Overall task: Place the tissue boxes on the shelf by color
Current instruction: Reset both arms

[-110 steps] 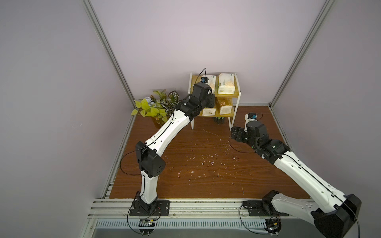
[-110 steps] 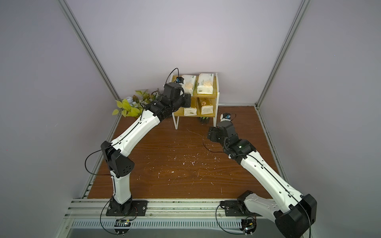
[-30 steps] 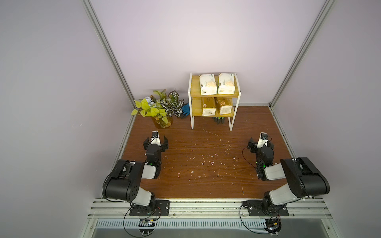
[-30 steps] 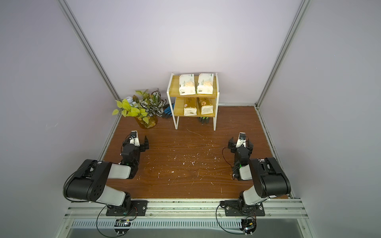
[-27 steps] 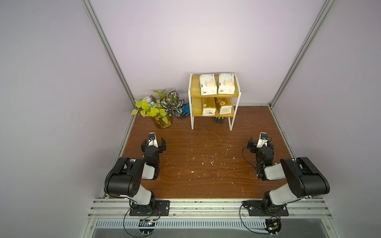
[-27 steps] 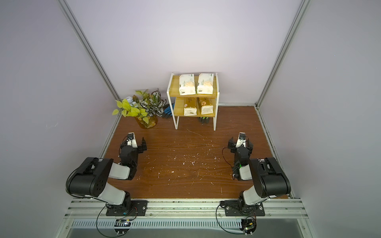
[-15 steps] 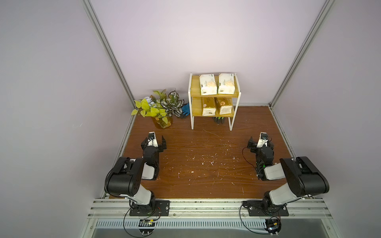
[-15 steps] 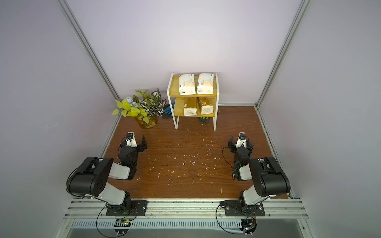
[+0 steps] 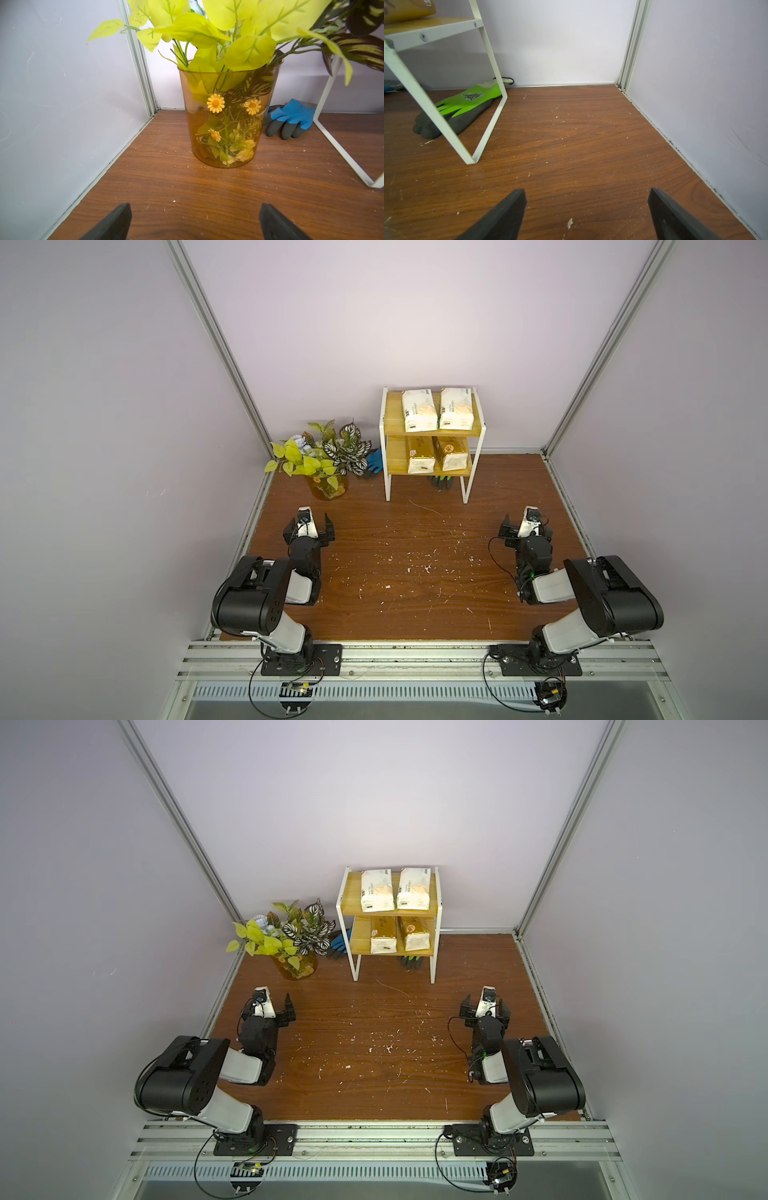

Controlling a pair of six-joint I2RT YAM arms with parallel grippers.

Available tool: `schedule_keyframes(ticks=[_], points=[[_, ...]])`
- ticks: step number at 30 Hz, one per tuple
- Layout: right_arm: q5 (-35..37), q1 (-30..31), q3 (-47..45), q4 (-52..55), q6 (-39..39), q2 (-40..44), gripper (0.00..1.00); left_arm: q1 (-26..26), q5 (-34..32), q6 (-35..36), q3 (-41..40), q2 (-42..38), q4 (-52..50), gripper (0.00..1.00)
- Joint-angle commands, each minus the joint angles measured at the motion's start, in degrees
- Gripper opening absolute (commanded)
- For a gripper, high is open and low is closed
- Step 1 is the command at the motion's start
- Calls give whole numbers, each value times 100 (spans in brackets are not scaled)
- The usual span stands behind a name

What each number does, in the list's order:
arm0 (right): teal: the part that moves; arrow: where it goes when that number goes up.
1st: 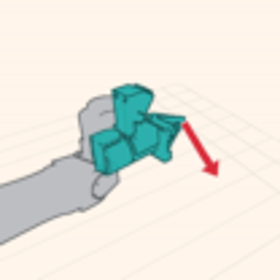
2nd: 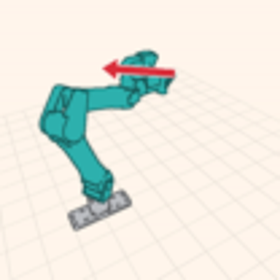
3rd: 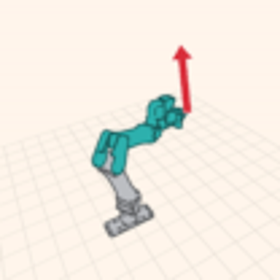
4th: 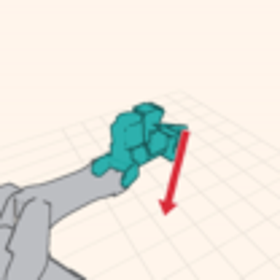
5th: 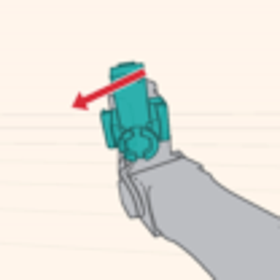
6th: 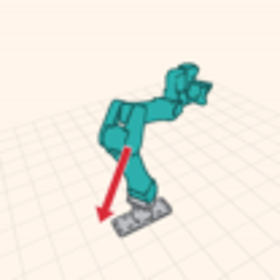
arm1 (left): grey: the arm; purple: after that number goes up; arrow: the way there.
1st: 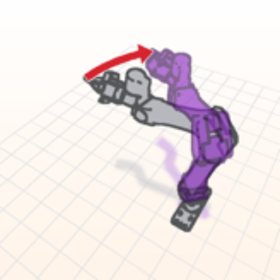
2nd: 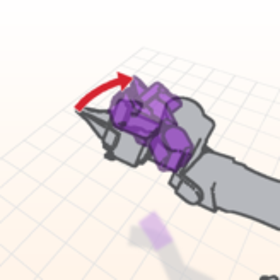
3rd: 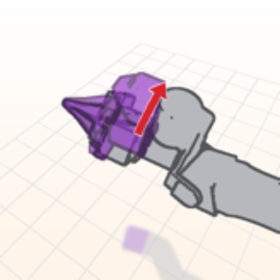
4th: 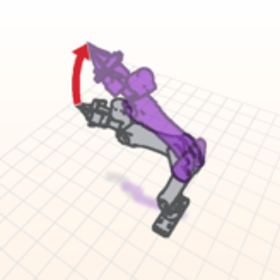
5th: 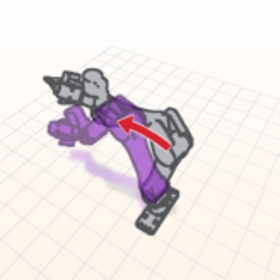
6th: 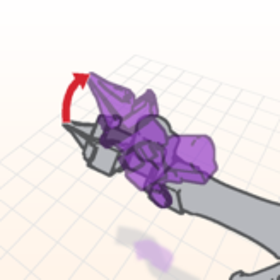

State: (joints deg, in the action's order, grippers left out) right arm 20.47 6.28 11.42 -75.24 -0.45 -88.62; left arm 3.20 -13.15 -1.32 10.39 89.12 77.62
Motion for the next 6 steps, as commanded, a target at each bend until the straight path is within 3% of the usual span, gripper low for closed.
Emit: schedule_keyframes(ticks=[1,6], points=[[-59,-22,-8,-287,-61,-11,100,-221,478,-123,139,16,-198,100],[-61,-20,-8,-256,-68,10,100,-113,335,-37,86,-6,-94,100]])
